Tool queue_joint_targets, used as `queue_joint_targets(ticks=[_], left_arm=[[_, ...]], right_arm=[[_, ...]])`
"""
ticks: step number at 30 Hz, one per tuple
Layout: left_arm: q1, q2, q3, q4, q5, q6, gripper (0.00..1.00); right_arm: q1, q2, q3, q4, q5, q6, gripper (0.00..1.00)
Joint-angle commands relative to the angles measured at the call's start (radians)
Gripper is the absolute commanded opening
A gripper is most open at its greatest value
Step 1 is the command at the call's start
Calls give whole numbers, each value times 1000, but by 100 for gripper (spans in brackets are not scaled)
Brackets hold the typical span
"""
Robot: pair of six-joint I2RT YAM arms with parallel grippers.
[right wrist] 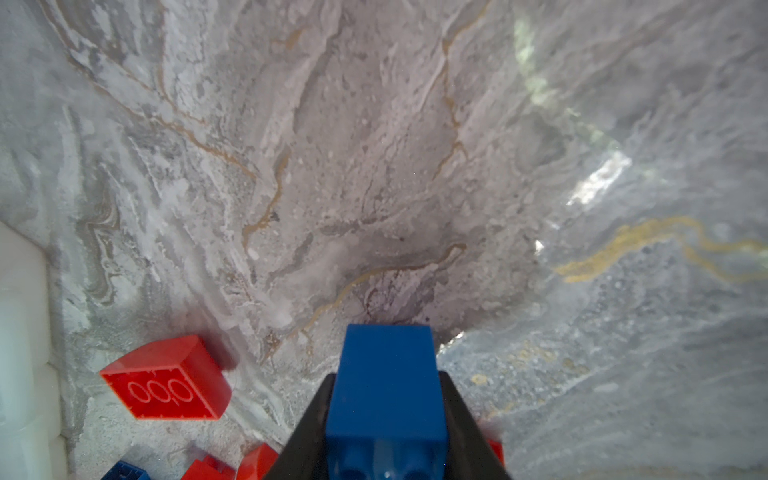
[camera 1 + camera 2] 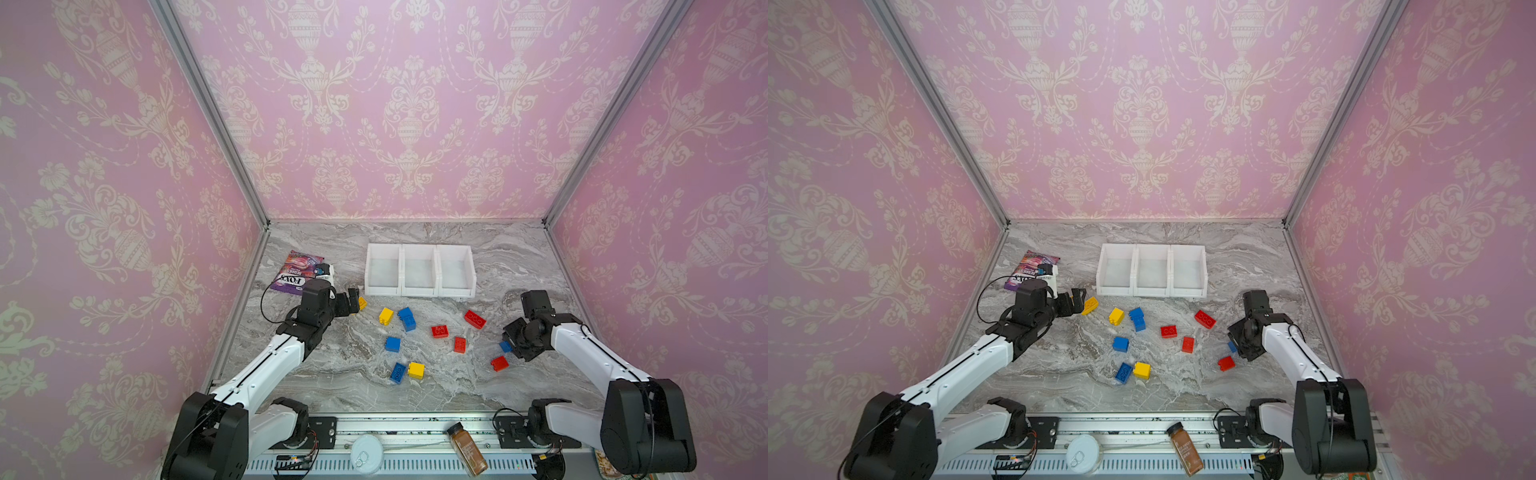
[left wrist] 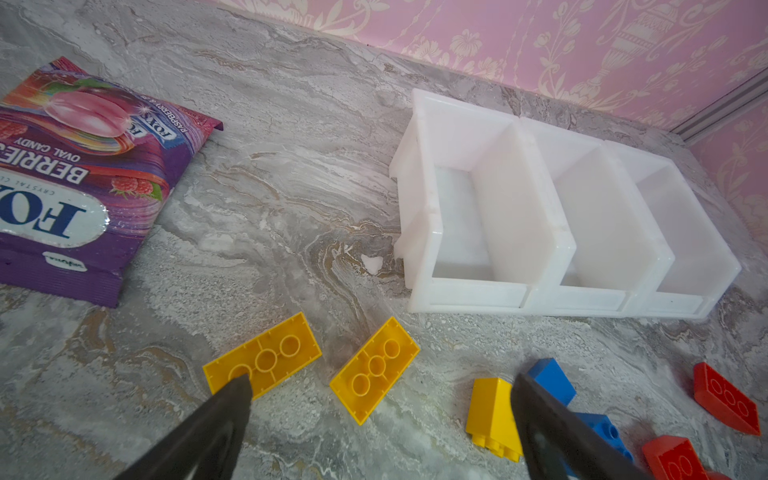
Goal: Sort the legos into containers by color
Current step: 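Carry the blue brick with the right gripper over the farthest bin compartment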
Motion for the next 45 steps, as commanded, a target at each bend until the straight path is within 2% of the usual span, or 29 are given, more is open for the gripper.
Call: queue_joint_targets(ticks=[1, 7, 17, 29, 38, 45], left_arm=[[-6, -23, -12, -26, -11, 12, 99], [-5, -22, -18, -8, -10, -13, 99], [-6, -57, -36, -29, -5, -43, 99], [-7, -111, -59, -78, -10, -67, 99], [-6, -97, -53, -89, -6, -72, 99], [-6, -96, -50, -96, -9, -71, 99]], right_arm=[[34, -37, 55, -39, 53, -62, 25], [149, 12, 227, -58, 157, -156, 25], [327, 281, 547, -8, 275, -321, 26], [355, 583, 868, 28, 251, -422, 27], [357, 743, 959, 15, 222, -434, 30], [357, 810, 981, -4, 201, -426, 33]])
